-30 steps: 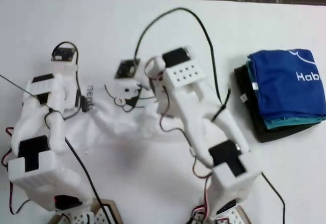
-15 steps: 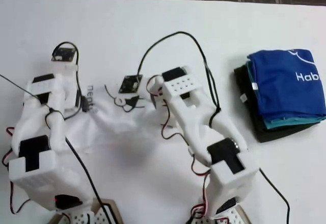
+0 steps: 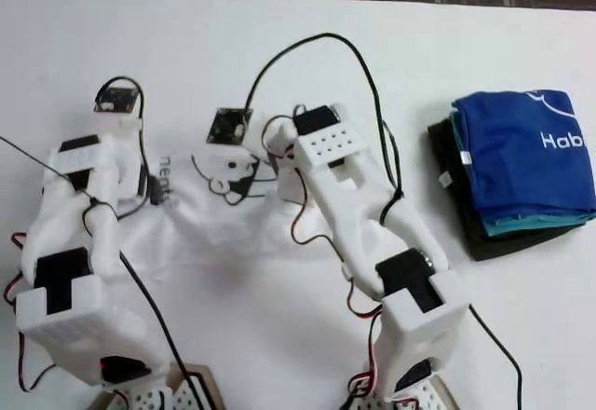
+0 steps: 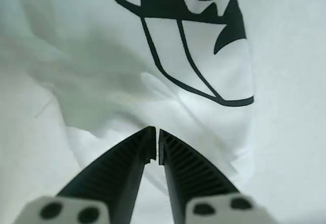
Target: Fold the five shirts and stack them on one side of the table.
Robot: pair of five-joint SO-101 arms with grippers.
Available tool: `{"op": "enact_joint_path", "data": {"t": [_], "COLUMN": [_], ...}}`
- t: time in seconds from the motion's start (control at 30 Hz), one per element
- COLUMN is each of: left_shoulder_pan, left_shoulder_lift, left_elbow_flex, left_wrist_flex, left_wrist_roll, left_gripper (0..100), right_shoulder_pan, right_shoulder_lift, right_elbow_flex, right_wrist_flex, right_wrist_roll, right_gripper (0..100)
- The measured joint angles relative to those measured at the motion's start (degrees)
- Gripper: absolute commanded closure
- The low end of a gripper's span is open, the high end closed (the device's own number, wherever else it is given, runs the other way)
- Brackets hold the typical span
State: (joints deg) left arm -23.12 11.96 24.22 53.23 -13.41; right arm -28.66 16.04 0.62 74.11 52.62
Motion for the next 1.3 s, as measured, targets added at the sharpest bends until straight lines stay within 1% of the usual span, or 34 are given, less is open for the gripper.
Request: {"op": "enact_joint_path", "data": {"t": [0.07,0.27,0.47,0.6,0.9,1.13,1.3], "left_shoulder_pan": [0.0,0.0,0.0,0.0,0.0,0.0,0.0], "left_shoulder_lift": [0.0,0.0,0.0,0.0,0.0,0.0,0.0], "left_elbow_flex": [0.0,0.0,0.0,0.0,0.0,0.0,0.0], "left_wrist_flex": [0.0,0.0,0.0,0.0,0.0,0.0,0.0], "left_wrist_roll": [0.0,0.0,0.0,0.0,0.0,0.0,0.0], "left_gripper": [80,80,80,80,80,80,80], "right_shoulder_pan": [0.0,0.0,0.0,0.0,0.0,0.0,0.0], "right_shoulder_lift": [0.0,-2.5,-7.6,-6.3,5.7,7.3,7.4], "right_elbow_flex": [0.0,-0.2,-0.2,0.4,0.7,-6.3,-7.6], "right_wrist_flex": [0.2,11.3,17.8,17.2,9.8,9.2,7.0], "right_wrist_roll": [0.0,-0.2,-0.2,-0.2,-0.2,-0.2,-0.2], "right_gripper": [97.7,97.7,97.7,97.7,97.7,97.7,97.7]}}
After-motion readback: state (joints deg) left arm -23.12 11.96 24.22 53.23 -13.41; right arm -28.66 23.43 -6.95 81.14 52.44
